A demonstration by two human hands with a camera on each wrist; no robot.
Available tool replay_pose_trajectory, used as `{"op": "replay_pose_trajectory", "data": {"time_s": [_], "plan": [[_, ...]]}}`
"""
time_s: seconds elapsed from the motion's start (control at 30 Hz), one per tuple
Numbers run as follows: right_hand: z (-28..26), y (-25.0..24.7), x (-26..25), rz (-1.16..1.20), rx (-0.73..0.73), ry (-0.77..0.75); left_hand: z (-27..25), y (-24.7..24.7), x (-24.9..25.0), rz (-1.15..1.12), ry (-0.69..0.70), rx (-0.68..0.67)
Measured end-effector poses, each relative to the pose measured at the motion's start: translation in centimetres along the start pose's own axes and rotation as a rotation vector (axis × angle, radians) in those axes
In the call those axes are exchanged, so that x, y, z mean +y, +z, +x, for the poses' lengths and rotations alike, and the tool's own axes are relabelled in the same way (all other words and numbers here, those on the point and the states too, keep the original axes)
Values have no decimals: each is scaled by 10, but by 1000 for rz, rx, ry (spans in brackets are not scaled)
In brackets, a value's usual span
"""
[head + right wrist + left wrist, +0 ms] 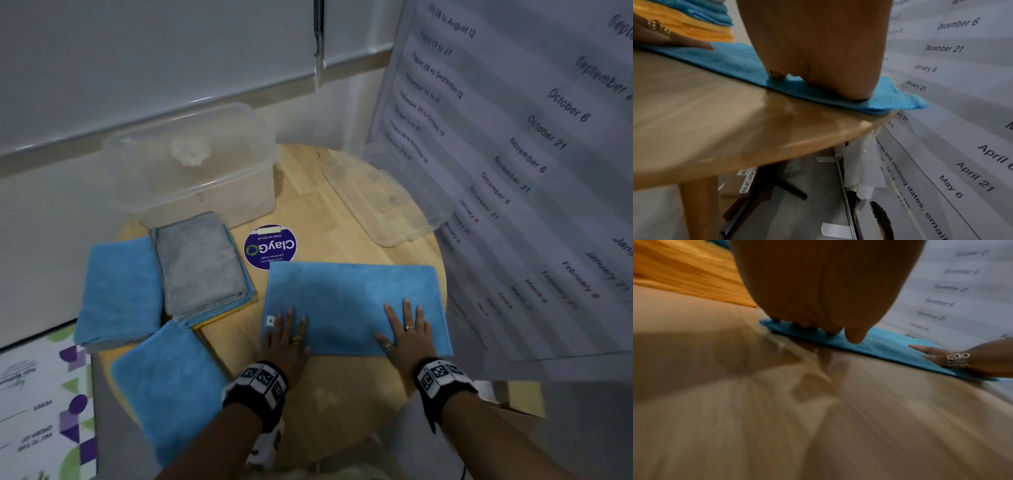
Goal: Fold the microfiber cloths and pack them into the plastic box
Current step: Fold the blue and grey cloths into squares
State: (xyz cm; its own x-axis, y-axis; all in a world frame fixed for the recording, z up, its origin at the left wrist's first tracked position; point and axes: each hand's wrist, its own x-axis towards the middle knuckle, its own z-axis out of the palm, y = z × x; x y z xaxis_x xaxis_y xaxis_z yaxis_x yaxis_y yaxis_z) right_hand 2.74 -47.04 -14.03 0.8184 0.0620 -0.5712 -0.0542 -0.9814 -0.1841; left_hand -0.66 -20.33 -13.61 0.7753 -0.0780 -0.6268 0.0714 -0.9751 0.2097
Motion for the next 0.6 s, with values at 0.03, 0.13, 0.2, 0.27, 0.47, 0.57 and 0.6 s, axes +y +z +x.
{"op": "replay_pose_trajectory", "data": {"time_s": [0.03,0.13,0.2,0.27,0.47,0.57,0.6], "plan": [[1,-2,1,1,-5,0,-5,-1,1,-63,-30,48],[3,-9,-1,-10,-50,9,-14,-14,3,-583,-172,389],[3,-10,-2,-16,-79,22,-15,-21,0,-694,-281,569],[3,-14,-4,-8,-113,27,-15,-26,-4,-656,-388,523],[6,-37,-30,-78,-168,119,-2,-31,-15,-766,-420,343],[18,-51,-69,-133,39,55,-3,-35,-12,-729,-396,317],[23,-54,-81,-96,108,4,-4,-36,-11,-724,-377,335]]}}
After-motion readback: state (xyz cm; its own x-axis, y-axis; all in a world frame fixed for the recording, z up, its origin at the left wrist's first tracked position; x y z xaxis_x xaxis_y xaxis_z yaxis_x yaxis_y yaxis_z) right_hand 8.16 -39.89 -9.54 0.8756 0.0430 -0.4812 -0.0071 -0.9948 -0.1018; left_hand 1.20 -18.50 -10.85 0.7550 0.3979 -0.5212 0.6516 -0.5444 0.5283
